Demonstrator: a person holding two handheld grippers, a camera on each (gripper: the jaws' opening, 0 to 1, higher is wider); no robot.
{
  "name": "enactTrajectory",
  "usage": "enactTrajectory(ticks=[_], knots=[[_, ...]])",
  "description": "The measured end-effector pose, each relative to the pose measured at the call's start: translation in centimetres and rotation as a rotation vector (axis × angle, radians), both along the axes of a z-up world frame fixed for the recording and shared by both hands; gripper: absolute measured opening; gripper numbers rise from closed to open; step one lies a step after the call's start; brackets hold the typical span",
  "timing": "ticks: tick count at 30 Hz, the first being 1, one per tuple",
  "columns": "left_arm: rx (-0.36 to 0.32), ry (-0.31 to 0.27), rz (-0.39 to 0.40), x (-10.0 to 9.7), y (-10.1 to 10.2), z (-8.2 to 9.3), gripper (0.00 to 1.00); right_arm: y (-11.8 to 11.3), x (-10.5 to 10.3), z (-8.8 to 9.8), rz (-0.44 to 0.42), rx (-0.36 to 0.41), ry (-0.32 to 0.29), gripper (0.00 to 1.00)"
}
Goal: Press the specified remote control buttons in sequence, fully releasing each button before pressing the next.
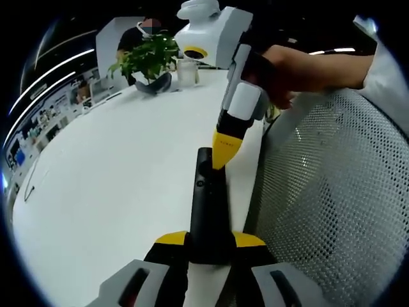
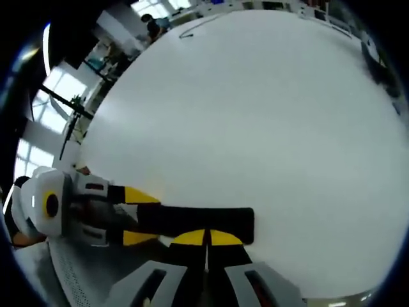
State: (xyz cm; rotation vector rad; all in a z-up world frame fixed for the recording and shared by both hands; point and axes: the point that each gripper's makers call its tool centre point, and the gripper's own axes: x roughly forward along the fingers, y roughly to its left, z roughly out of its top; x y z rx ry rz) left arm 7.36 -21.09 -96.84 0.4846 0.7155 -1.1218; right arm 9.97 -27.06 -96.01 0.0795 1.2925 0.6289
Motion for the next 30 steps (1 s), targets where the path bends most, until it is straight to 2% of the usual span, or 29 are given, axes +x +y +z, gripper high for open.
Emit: enactTrajectory(ticks=[18, 30], knots=[[-0.007, 0.0, -0.012, -0.18, -0.22, -0.05, 0.24, -0.12, 0.1, -0.18, -0.026, 0.014, 0.024, 0.0], [-0.012, 0.001, -0.003, -0.11, -0.26, -0.03, 0.24, 0.09, 0.11, -0.19, 0.007, -0.017, -0.018, 0.0]])
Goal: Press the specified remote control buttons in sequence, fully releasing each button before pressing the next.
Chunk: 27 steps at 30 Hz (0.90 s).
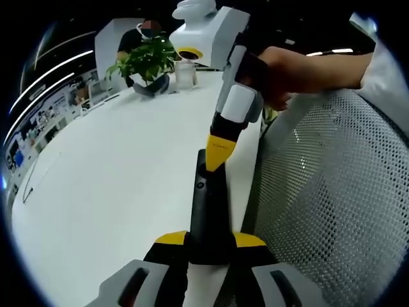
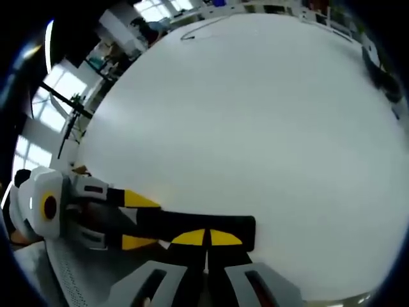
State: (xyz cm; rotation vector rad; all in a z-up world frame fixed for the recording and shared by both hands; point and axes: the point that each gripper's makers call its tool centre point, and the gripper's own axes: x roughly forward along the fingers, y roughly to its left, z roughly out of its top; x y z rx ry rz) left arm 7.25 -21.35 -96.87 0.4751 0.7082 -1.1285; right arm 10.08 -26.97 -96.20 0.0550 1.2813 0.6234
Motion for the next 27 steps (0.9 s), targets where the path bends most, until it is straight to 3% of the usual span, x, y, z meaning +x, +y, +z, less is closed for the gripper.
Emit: enactTrajectory(ticks=[16, 27], knots=[[0.047, 0.019, 0.014, -0.4, 0.1, -0.1, 0.24, -0.4, -0.2, -0.1, -0.046, 0.03, 0.024, 0.0], [0.079, 0.033, 0.018, -0.5, 0.8, -0.1, 0.24, -0.3, -0.2, 0.0, -0.024, 0.014, 0.014, 0.0]])
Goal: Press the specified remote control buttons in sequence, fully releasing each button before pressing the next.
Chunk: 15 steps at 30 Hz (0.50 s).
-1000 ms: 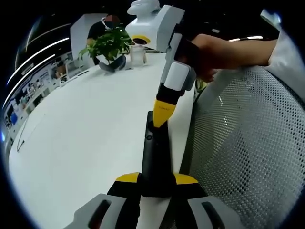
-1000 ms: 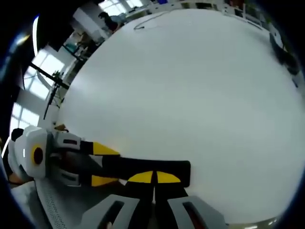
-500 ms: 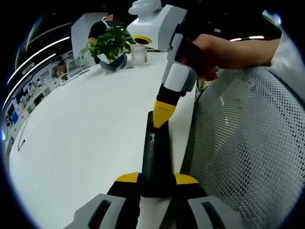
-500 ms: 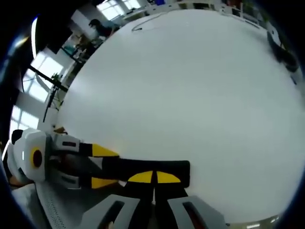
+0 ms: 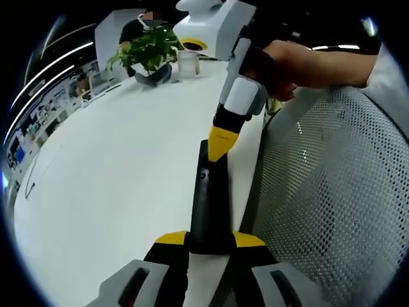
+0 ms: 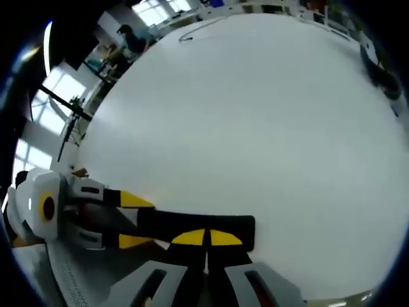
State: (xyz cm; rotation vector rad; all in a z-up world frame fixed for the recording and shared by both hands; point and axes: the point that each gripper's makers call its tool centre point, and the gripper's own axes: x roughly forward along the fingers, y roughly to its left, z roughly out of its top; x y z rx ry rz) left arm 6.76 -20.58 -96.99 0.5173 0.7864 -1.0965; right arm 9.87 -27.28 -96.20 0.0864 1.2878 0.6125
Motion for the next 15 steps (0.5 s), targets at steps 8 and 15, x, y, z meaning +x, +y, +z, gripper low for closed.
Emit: enactTrajectory(ticks=[8, 15], knots=[[-0.003, -0.011, -0.025, -0.1, -0.1, 0.0, 0.23, 0.6, -0.1, 0.2, 0.002, 0.023, 0.012, 0.0], [0.003, -0.028, -0.059, -0.5, -0.6, 0.0, 0.23, 1.3, -0.1, 0.8, -0.004, 0.091, 0.013, 0.0]])
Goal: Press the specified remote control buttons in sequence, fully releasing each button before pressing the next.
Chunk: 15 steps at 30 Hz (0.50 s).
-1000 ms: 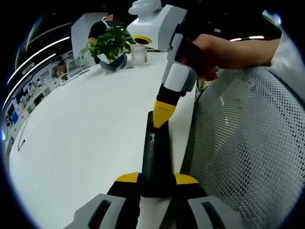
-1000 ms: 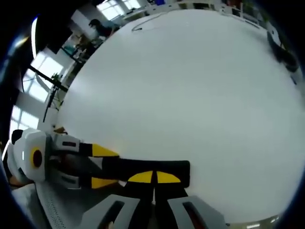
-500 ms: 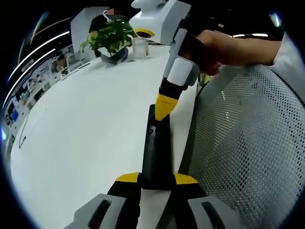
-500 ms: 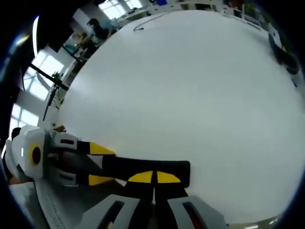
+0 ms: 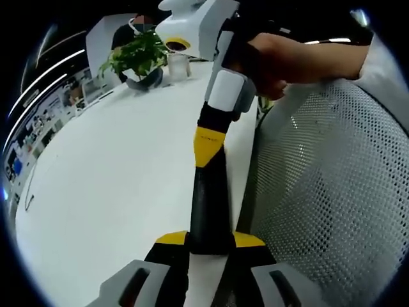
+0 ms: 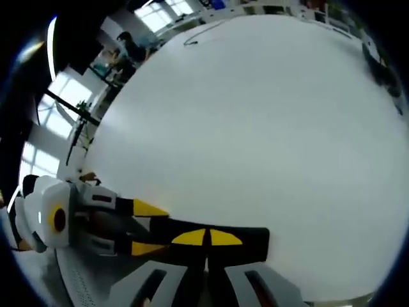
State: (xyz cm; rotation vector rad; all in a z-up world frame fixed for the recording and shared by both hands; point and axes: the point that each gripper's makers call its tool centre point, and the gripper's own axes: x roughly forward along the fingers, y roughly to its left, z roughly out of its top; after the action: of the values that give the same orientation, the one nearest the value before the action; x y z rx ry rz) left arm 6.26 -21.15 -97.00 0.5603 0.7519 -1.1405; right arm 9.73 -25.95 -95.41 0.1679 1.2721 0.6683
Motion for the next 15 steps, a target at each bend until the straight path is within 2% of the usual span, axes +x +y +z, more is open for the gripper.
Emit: enactTrajectory(ticks=[5, 11, 15], knots=[[0.0, 0.008, -0.008, -0.29, -0.23, -0.05, 0.23, 0.26, -0.22, -0.07, -0.011, 0.028, 0.024, 0.0], [-0.007, 0.014, -0.008, -0.34, -0.28, -0.02, 0.23, 0.57, -0.65, -0.53, 0.004, 0.019, 0.052, 0.0], [-0.02, 0.024, 0.0, -0.23, -0.28, 0.01, 0.23, 0.65, -0.68, -0.63, 0.022, 0.0, 0.044, 0.0]])
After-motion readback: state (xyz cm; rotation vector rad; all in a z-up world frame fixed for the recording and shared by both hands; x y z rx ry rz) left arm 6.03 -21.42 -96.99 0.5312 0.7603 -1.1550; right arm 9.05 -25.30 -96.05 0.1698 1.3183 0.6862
